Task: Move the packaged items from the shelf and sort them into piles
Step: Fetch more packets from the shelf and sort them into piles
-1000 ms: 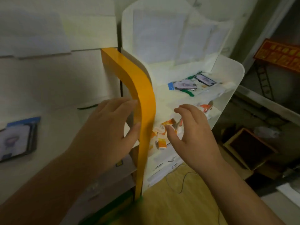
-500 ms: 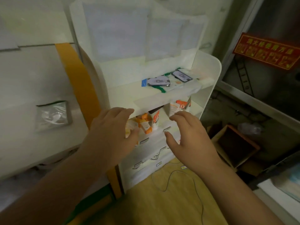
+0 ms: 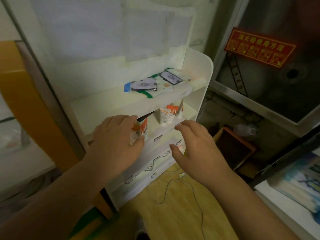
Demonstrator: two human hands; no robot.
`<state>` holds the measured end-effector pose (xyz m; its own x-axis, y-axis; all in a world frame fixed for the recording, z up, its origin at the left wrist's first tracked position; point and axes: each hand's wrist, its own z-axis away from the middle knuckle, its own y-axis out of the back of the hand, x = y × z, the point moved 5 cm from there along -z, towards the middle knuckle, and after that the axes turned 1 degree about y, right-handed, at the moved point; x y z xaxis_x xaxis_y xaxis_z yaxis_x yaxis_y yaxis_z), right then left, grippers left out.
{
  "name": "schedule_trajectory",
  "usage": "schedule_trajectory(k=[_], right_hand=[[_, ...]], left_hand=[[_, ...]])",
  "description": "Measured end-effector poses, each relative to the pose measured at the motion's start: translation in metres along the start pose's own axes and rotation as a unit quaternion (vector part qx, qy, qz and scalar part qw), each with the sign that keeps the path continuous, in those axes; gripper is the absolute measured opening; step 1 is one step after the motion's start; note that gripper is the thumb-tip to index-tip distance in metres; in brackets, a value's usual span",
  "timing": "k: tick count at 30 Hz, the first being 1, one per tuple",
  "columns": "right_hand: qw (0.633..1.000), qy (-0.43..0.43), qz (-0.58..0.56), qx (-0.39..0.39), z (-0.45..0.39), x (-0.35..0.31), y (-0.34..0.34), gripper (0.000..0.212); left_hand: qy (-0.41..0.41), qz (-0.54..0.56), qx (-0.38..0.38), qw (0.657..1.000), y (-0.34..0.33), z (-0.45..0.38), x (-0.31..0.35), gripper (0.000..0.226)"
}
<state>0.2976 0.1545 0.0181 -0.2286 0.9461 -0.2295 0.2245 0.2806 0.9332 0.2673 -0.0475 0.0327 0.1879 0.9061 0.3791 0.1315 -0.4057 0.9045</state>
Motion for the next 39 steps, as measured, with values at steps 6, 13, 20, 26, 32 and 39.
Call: schedule_trajectory(k=[6,13,20,26,32,39], right_hand=[[1.000,-0.004,0.019,0.000,-0.044,0.027,-0.007,0.051],[1.000,0.018,0.023,0.001,-0.132,0.046,-0.018,0.048],[0.999,0.012,0.030,-0.009,-0.194,0.068,-0.042,0.049],[0.999,0.016,0.025,-0.043,-0.230,0.094,-0.064,0.051],[0.996,0.069,0.001,-0.063,-0.287,0.126,-0.091,0.051],[0.987,0.136,-0.055,-0.064,-0.358,0.159,-0.101,0.046]], left_hand=[[0.004,-0.003,0.005,1.000,-0.019,-0.056,-0.009,0.060],[0.028,-0.002,0.017,0.999,-0.037,-0.134,-0.026,0.066],[0.029,-0.001,-0.013,1.000,-0.075,-0.186,-0.033,0.068],[0.062,-0.018,-0.021,0.998,-0.089,-0.217,-0.043,0.073],[0.131,-0.034,-0.050,0.990,-0.111,-0.253,-0.049,0.089],[0.181,-0.080,-0.028,0.980,-0.119,-0.298,-0.024,0.092]])
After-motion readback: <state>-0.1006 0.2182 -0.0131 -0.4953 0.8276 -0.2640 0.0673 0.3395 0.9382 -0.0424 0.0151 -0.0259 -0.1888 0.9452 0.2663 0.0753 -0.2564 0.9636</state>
